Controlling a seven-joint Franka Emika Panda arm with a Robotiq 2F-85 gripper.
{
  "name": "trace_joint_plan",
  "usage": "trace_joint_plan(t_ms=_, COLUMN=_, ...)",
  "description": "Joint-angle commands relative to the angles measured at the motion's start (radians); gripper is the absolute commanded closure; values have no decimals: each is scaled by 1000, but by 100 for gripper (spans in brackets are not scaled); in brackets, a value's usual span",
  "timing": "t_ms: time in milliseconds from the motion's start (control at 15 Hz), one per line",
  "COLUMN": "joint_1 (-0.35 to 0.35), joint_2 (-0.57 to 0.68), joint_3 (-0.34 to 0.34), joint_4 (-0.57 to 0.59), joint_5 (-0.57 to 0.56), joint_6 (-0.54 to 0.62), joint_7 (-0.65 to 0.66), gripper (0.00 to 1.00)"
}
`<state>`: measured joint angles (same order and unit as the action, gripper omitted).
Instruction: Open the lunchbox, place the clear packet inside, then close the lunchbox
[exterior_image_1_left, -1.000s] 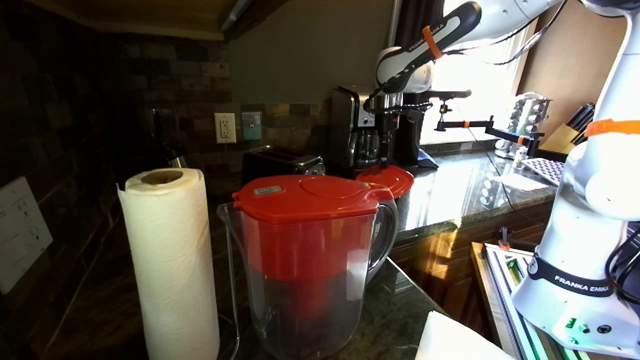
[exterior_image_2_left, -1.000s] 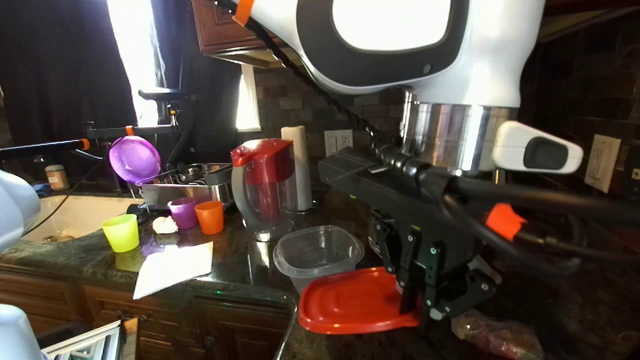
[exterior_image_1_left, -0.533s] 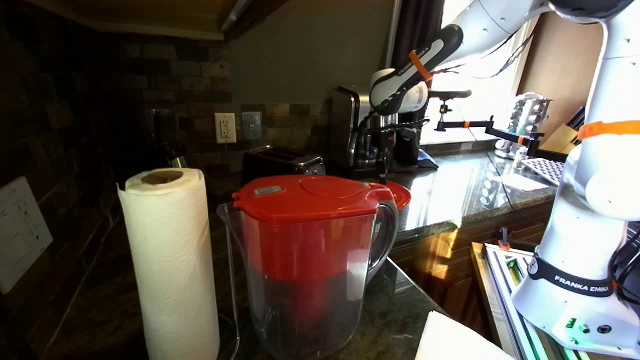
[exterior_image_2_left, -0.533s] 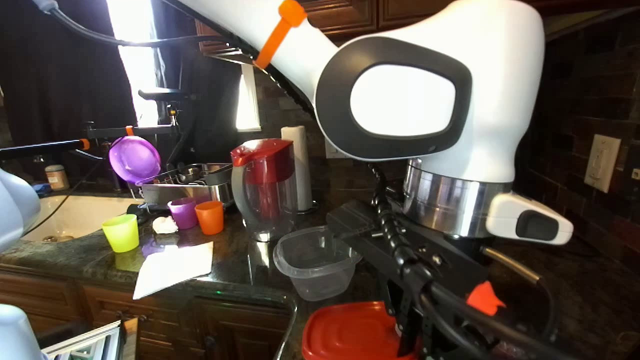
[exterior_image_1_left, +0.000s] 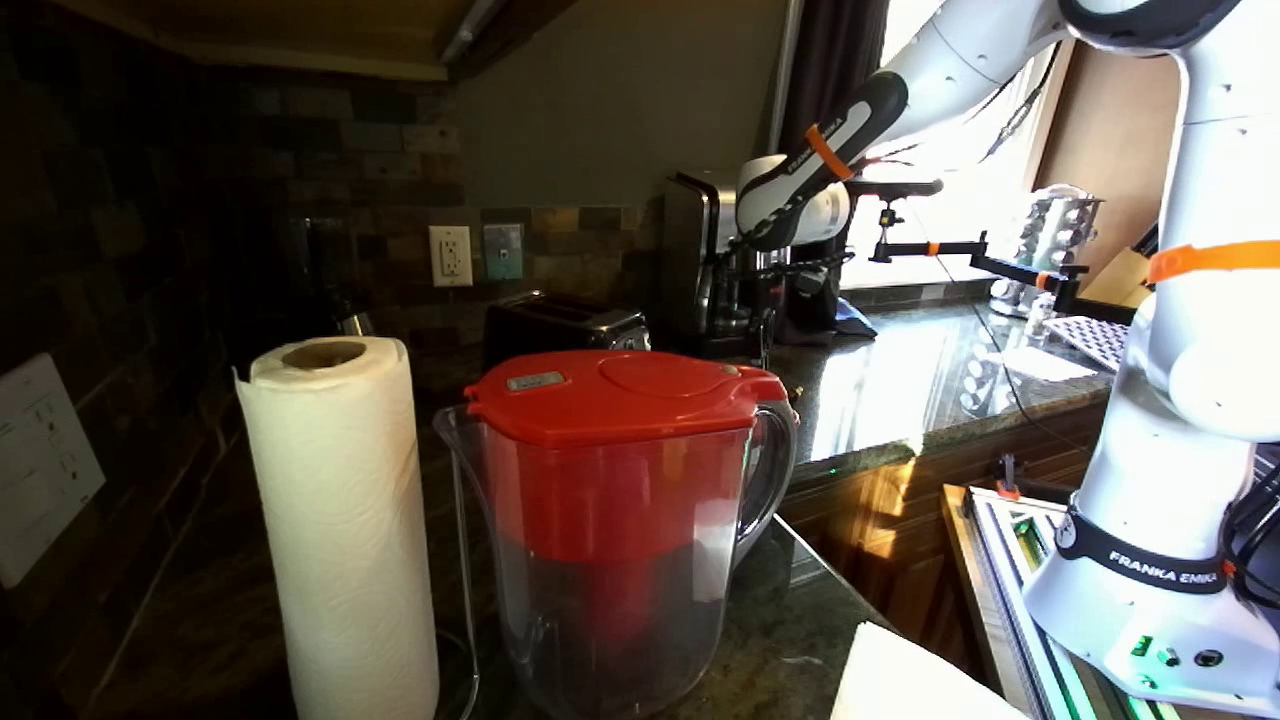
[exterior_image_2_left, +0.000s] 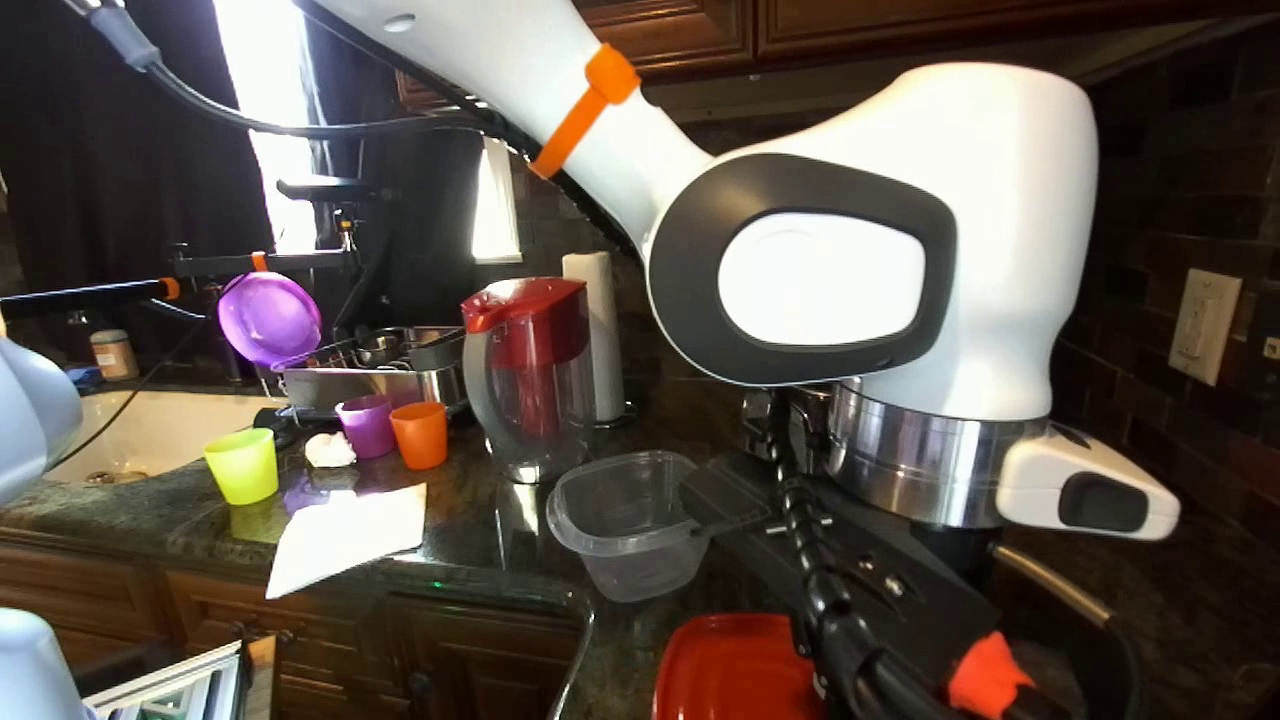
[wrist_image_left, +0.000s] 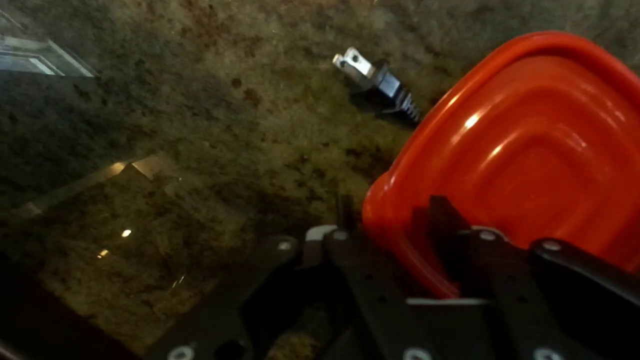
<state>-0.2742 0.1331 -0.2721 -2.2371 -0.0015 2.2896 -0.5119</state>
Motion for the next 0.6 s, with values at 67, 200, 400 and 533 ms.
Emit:
trace_joint_plan(t_ms=67, joint_1=-18, joint_2=-48, joint_3=13, joint_4=-15, joint_5=45, joint_6=25, joint_7=18, gripper=16)
trace_joint_plan(t_ms=200, joint_1=-17, joint_2=-49, joint_3=19, joint_4=2, joint_5=137, joint_6=47, joint_7=55, gripper=3)
trace_joint_plan(t_ms=400, joint_1=-9, joint_2=-22, joint_3=28, joint_4=38, joint_5=253, joint_6=85, joint_7=127, gripper=0)
trace_joint_plan(t_ms=533, joint_1=-3, joint_2=0, joint_3=37, joint_4=62, joint_5=297, joint_6=133, joint_7=190, gripper=0)
